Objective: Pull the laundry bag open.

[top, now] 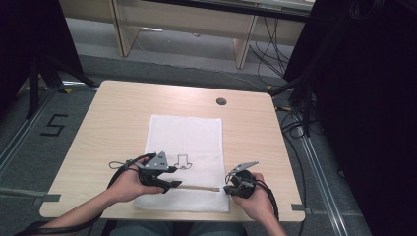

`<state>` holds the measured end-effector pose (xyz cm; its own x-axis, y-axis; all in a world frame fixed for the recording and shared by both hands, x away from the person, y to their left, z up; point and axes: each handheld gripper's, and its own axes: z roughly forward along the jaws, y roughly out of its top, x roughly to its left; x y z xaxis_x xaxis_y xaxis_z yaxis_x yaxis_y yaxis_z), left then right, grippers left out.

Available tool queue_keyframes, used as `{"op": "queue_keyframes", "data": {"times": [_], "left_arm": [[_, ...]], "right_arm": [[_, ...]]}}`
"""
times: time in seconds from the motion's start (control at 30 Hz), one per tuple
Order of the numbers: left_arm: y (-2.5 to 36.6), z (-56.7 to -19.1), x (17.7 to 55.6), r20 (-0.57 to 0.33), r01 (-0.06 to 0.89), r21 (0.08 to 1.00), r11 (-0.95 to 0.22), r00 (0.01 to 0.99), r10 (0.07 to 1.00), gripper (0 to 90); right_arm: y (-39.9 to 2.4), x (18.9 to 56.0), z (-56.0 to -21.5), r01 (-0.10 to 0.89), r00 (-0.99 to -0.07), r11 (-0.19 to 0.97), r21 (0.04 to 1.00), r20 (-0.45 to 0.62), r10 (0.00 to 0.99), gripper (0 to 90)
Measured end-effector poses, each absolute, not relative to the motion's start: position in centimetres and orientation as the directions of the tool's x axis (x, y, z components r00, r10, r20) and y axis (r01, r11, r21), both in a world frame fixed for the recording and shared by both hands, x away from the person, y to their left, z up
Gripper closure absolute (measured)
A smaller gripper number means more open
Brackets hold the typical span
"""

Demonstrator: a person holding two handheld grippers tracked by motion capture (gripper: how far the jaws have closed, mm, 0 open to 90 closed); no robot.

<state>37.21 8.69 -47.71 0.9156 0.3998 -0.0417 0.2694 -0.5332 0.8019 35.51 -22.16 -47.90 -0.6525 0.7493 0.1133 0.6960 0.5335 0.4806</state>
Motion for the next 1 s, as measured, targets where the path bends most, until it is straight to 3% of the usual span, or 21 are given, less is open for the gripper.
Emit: {"op": "queue_keyframes", "data": {"times": [0.37,1.0], "left_arm": [[5.2,-47.6,37.2,-0.022,0.222,0.793,-0.568,0.941,0.337,47.4],[0.7,-48.0,37.3,0.000,0.160,0.768,-0.620,0.968,0.250,56.3]], "right_arm": [[-21.6,35.0,-48.5,0.727,-0.635,0.533,0.432,0.130,0.761,90.0],[-21.2,34.8,-48.7,0.718,-0.652,0.539,0.441,0.154,0.743,90.0]]}}
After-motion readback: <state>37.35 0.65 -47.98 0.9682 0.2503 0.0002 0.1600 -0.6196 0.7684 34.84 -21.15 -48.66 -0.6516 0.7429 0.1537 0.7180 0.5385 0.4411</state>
